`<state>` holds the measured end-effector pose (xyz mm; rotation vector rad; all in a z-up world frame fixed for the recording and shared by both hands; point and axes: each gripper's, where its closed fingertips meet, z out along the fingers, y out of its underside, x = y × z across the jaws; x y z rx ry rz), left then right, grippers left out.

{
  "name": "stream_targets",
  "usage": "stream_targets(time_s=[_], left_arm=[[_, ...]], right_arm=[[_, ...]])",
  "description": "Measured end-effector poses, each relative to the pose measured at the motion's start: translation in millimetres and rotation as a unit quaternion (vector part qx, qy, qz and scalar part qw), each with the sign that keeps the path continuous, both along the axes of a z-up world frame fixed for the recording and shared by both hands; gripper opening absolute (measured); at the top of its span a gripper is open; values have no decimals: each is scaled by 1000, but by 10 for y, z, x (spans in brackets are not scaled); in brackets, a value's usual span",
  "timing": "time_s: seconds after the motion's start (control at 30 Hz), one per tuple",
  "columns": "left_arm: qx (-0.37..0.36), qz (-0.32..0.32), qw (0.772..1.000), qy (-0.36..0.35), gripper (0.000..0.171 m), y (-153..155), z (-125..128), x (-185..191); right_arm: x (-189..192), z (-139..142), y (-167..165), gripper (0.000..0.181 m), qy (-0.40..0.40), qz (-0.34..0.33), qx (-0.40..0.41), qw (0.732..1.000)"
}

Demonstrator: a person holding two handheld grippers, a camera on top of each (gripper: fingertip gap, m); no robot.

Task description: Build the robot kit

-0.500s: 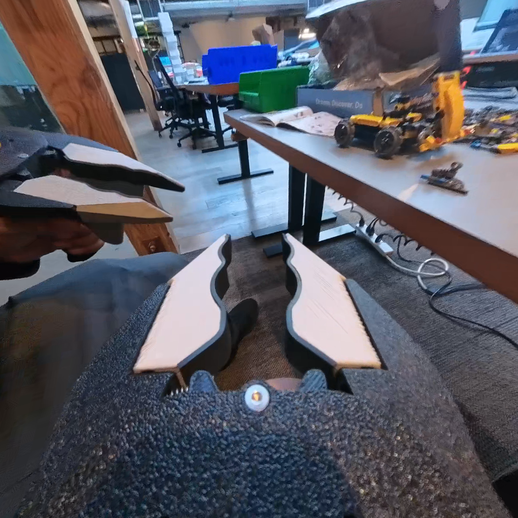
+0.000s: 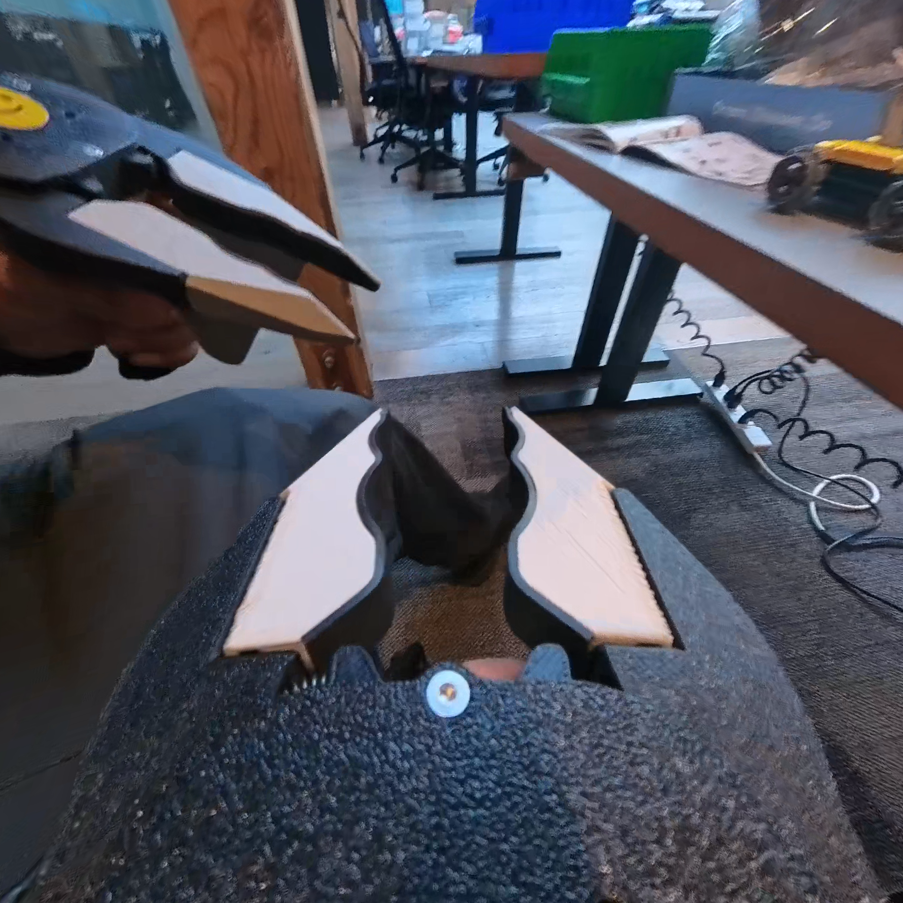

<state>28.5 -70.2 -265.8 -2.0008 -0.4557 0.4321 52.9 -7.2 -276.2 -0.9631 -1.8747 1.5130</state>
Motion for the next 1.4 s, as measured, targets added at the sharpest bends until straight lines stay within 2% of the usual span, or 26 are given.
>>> stream_targets(time_s=[0.17,0.27,0.33,0.47,0.53,0.67,0.73,0.8,0.87,0.93,1.0,1.13,1.3,1.4], left_arm=[[19,19,1000,2,38,-87,62,-164],[-21,58,997,42,40,-192,39,-574],[5,91,996,15,39,-266,17,-842],[8,106,993,-54,48,-217,-164,-1219],[13,91,995,-39,51,-30,-58,-1379],[40,40,998,9,55,453,257,-1619],[48,4,999,22,57,753,391,-1692],[57,-41,997,41,60,1120,562,-1743],[71,-89,990,81,56,1503,783,-1748],[86,-139,979,120,53,1864,982,-1665],[102,-187,970,115,52,2181,1069,-1533],[98,-286,952,53,51,2546,940,-1161],[80,-369,926,7,47,2641,719,-683],[65,-392,917,15,43,2686,629,-614]], right_arm=[[61,-186,-160,47,-31,26,7,999],[-128,-341,36,48,-49,-16,26,998],[-312,-373,203,48,-54,-45,32,997],[-772,-201,538,52,-27,-95,68,993],[-1001,14,661,57,7,-108,89,990],[-1361,670,1042,59,104,-172,106,974],[-1464,851,1369,60,114,-213,102,965],[-1507,852,1776,62,82,-256,85,959],[-1469,784,2177,61,35,-300,73,951],[-1400,773,2438,62,-3,-318,75,945],[-1366,843,2589,62,-16,-316,83,945],[-1395,926,2880,61,-15,-330,77,941],[-1463,849,3076,63,-49,-333,45,941],[-1523,840,3124,63,-52,-335,50,940]])
